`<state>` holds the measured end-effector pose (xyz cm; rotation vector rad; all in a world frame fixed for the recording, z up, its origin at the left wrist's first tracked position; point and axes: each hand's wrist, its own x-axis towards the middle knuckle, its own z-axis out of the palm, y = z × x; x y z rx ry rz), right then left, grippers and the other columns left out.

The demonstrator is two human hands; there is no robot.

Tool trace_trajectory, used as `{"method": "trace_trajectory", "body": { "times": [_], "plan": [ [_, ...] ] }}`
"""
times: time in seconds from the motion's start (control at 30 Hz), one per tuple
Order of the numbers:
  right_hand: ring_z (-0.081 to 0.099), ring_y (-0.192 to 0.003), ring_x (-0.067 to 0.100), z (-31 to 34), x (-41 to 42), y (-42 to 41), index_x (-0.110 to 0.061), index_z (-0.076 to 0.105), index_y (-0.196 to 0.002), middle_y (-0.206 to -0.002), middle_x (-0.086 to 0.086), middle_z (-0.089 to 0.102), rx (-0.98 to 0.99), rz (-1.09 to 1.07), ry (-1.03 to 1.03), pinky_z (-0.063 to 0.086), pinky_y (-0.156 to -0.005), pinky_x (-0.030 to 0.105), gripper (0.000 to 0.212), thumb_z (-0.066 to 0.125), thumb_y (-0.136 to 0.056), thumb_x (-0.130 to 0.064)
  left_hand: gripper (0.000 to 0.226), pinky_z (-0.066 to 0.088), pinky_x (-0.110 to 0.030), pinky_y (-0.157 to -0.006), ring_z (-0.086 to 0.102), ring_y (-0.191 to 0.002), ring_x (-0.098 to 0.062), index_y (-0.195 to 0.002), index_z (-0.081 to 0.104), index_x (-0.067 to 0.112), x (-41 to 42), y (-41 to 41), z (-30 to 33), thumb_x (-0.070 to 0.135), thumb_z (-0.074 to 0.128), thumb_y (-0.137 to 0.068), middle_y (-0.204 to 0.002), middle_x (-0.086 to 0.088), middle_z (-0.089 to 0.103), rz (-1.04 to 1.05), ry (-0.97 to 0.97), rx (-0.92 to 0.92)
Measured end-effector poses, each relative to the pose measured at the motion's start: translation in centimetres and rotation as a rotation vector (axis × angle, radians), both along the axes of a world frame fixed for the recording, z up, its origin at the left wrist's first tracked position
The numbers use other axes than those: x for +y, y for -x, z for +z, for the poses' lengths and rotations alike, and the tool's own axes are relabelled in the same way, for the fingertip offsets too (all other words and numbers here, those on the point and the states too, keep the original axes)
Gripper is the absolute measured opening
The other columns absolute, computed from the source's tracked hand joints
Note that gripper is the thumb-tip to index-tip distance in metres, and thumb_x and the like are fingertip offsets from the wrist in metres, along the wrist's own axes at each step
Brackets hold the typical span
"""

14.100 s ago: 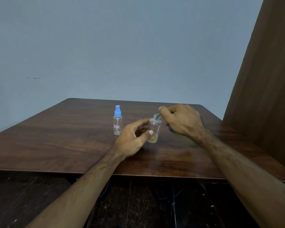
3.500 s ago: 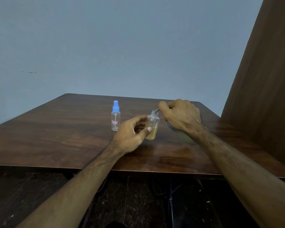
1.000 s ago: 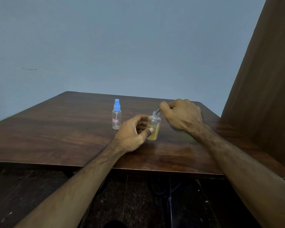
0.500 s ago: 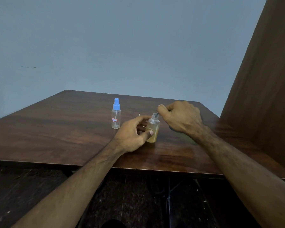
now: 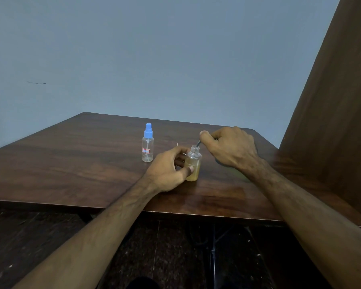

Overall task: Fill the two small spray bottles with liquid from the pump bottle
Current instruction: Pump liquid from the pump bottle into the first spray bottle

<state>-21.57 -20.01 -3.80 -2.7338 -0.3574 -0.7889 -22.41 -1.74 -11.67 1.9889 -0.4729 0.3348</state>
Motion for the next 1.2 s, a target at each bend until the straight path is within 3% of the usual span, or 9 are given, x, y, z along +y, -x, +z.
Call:
{"method": "trace_trajectory", "body": {
  "times": [0.1,0.23,0.5,0.7,0.93,1.13,1.2],
  "plan": [
    [0.049,-0.051,0.02,-0.03,-0.1,-0.13,-0.011,0.046,-0.053,-0.048,-0.001,0.047,-0.017,0.006,-0.007,0.032,-0.055,0.028,0.063,0.042,-0.097,-0.056,0.04,0.058,-0.029,-0.087,0.07,-0.091,0.0,-0.102,0.054,0.046,0.02,0.01,0.05,0.016,0.075,-0.085,-0.096,0.016,0.071,-0.003,-0.006,0.002],
    [0.061,-0.06,0.021,-0.23,-0.14,-0.3,-0.008,0.066,-0.062,-0.058,0.005,0.067,-0.029,0.017,-0.003,0.035,-0.058,0.027,0.069,0.039,-0.097,-0.061,0.039,0.058,-0.03,-0.089,0.07,-0.094,-0.001,-0.109,0.055,0.04,0.07,0.11,0.16,0.017,0.076,-0.086,-0.098,0.015,0.071,-0.004,-0.013,0.007],
    [0.042,-0.047,0.017,-0.41,-0.15,-0.22,-0.015,0.043,-0.047,-0.045,-0.005,0.042,-0.019,0.026,0.018,0.036,-0.058,0.029,0.061,0.043,-0.097,-0.051,0.04,0.058,-0.034,-0.093,0.069,-0.098,-0.004,-0.116,0.055,0.034,0.09,0.06,0.14,0.017,0.076,-0.086,-0.102,0.014,0.071,-0.011,-0.023,0.019],
    [0.056,-0.054,0.019,-0.35,0.15,-0.2,-0.01,0.064,-0.058,-0.049,-0.002,0.055,-0.021,0.024,0.017,0.035,-0.058,0.027,0.07,0.038,-0.098,-0.061,0.039,0.058,-0.034,-0.092,0.07,-0.098,-0.005,-0.12,0.058,0.028,0.12,-0.11,0.0,0.016,0.075,-0.087,-0.104,0.01,0.072,-0.007,-0.029,0.027],
    [0.04,-0.047,0.015,-0.29,0.13,-0.03,-0.015,0.042,-0.048,-0.044,-0.005,0.04,-0.026,0.023,0.029,0.035,-0.057,0.029,0.06,0.044,-0.096,-0.05,0.039,0.058,-0.029,-0.091,0.07,-0.098,-0.005,-0.12,0.059,0.028,0.11,-0.25,-0.05,0.017,0.075,-0.086,-0.104,0.01,0.073,0.003,-0.033,0.024],
    [0.05,-0.051,0.017,-0.41,0.28,-0.2,-0.011,0.059,-0.056,-0.048,-0.004,0.049,-0.03,0.026,0.036,0.032,-0.056,0.026,0.067,0.039,-0.098,-0.059,0.04,0.057,-0.026,-0.09,0.07,-0.097,-0.003,-0.123,0.06,0.025,0.17,-0.36,-0.08,0.02,0.074,-0.086,-0.104,0.011,0.073,0.001,-0.055,0.021],
    [0.047,-0.05,0.016,-0.41,0.22,-0.17,-0.012,0.055,-0.053,-0.046,-0.004,0.045,-0.049,0.025,0.05,0.033,-0.056,0.026,0.065,0.041,-0.098,-0.057,0.04,0.057,-0.024,-0.089,0.07,-0.098,-0.003,-0.125,0.06,0.024,0.18,-0.34,-0.07,0.02,0.073,-0.087,-0.105,0.011,0.072,0.003,-0.061,0.021]
  ]
}}
